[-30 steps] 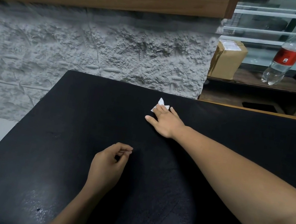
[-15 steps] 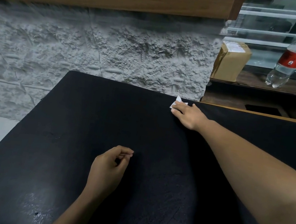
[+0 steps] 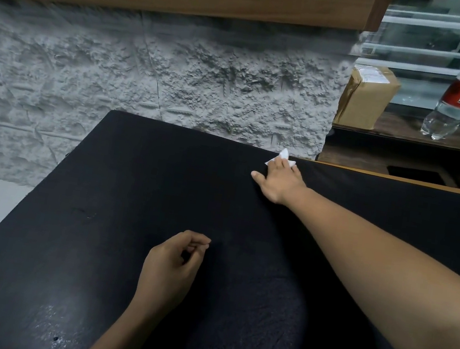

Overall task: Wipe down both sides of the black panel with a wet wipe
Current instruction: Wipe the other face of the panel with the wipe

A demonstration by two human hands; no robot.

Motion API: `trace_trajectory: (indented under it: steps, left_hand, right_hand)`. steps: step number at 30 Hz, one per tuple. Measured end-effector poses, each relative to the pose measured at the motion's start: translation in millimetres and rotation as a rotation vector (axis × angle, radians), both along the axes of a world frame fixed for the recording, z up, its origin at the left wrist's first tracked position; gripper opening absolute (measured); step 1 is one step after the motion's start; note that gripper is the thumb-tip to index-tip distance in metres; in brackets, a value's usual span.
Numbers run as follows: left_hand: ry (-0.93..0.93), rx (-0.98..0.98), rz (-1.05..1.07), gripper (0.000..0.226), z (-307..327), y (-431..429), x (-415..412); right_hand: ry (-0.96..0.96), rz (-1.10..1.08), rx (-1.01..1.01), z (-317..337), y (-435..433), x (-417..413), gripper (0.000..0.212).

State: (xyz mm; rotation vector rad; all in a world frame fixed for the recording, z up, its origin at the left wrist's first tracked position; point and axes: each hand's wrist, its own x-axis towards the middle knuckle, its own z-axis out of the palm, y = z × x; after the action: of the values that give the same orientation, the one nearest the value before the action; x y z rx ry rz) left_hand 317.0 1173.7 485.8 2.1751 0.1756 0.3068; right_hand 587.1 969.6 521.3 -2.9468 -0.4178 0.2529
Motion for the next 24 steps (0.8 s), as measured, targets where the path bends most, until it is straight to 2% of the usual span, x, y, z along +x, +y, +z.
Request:
trace_trajectory:
  steps: [6, 11, 17, 24]
  left_hand:
    - [0.001, -0.004, 0.001, 0.014, 1.3, -0.3, -0.2]
    - [-0.004, -0.012, -0.005, 0.015, 4.0, -1.0, -1.8]
    - [-0.006, -0.019, -0.005, 0.016, 8.0, -2.7, -2.9]
    - [-0.006, -0.016, -0.006, 0.018, 9.3, -3.0, -3.0]
  right_hand:
    - [0.043, 0.221, 0.085, -1.9, 22.1, -7.3, 0.069]
    - [0.048, 0.275, 0.117, 1.5, 5.0, 3.4, 0.055]
    - [0.049, 0.223, 0.131, 4.6, -13.7, 24.2, 0.046]
    - [0.041, 0.120, 0.076, -0.4, -24.9, 36.9, 0.055]
